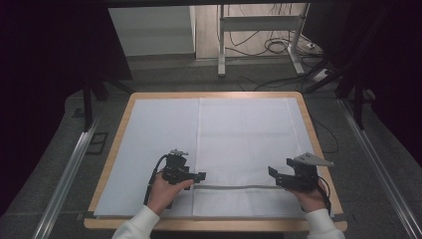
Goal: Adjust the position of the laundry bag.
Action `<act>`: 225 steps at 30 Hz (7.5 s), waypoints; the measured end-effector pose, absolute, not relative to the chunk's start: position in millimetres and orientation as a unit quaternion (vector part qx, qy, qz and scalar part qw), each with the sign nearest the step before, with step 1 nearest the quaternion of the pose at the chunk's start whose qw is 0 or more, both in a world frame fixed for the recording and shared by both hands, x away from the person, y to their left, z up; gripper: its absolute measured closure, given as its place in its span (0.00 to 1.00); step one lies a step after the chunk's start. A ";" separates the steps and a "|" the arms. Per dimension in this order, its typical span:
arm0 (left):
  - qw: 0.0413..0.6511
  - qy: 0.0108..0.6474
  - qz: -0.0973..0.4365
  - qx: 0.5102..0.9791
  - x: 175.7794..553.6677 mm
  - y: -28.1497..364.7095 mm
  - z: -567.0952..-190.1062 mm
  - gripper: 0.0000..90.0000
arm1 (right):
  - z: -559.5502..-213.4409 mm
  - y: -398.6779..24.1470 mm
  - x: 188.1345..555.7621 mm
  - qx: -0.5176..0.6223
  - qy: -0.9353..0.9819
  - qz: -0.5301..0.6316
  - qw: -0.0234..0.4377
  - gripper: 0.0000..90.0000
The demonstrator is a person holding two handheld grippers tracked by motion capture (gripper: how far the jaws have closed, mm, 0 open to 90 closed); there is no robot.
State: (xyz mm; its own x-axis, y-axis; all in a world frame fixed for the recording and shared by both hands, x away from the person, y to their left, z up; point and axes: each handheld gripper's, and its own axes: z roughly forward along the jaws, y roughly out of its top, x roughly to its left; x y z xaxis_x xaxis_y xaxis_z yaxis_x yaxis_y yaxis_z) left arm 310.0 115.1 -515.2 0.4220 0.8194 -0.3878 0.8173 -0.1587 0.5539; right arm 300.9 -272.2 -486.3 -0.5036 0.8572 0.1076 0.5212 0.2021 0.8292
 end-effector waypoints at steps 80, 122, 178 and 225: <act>0.359 0.524 0.016 0.772 319.9 109.1 -516.6 1.00 | -469.3 -322.8 328.2 0.527 0.741 0.378 0.174 0.23; 0.376 0.523 -0.003 0.765 320.1 114.0 -515.9 1.00 | -492.8 -353.7 354.4 0.582 0.754 0.279 0.123 0.41; 0.384 0.519 0.000 0.764 319.3 119.4 -510.6 1.00 | -493.4 -343.4 356.6 0.561 0.772 0.267 0.132 0.97; 0.386 0.542 0.006 0.747 311.2 166.1 -511.5 1.00 | -492.9 -306.3 353.3 0.519 0.793 0.297 0.118 0.97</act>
